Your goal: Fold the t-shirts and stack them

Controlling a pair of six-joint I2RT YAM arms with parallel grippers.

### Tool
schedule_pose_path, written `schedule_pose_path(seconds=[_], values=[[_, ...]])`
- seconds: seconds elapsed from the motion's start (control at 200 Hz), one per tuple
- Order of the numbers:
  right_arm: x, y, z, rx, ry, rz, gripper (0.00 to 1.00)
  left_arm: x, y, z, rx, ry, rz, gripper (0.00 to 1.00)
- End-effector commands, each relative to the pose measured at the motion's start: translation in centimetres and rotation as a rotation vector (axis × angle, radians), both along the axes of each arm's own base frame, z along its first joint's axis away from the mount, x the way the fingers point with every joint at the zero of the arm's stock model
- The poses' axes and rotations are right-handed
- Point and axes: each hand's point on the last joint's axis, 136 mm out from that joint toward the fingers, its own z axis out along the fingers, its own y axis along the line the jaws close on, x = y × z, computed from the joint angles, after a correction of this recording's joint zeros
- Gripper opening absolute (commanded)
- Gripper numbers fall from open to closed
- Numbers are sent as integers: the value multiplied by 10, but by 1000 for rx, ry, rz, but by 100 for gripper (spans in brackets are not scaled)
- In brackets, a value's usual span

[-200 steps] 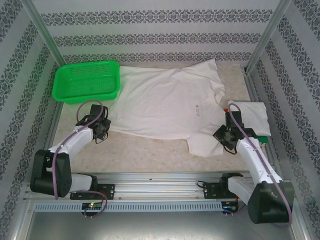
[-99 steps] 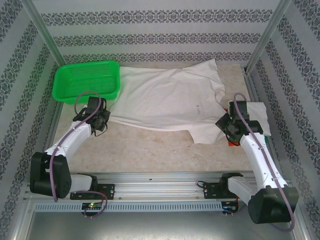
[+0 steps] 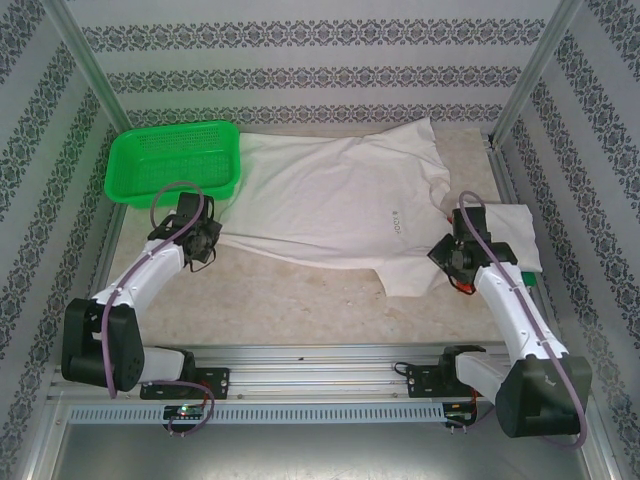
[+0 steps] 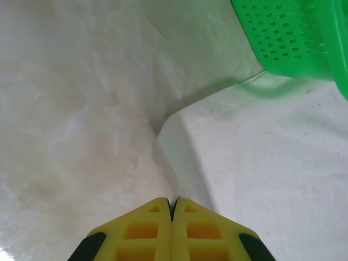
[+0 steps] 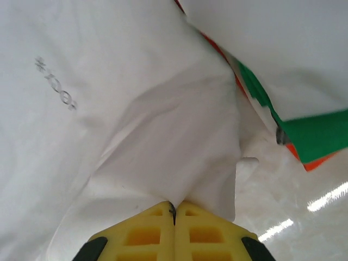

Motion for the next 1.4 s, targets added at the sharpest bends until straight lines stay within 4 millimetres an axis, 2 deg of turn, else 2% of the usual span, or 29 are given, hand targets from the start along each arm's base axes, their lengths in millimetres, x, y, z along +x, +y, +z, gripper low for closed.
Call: schedule_pose_path(seconds=[0.0,0.215,0.455,0.764,0.994,1.179,1.399], values=[[25,-12,28,-58,-89,-5,0,17,11,14,54,-24,22,0],[56,-20,44,-94,-106,19,0,46,13,18,63,-23,40,0],[83,-30,52,-128,-107,48,0,70,5,14,31,-15,26,0],[128,-26,54,-97,-129,101,0,95,12,22,74,-21,26,0],[155,-27,50,-94,-125,108,0,109,12,16,80,1,14,0],[166,-33,38,-116,-97,92,0,121,6,10,66,16,-20,0],[178,-39,21,-126,-72,80,0,126,5,4,67,26,-23,0]])
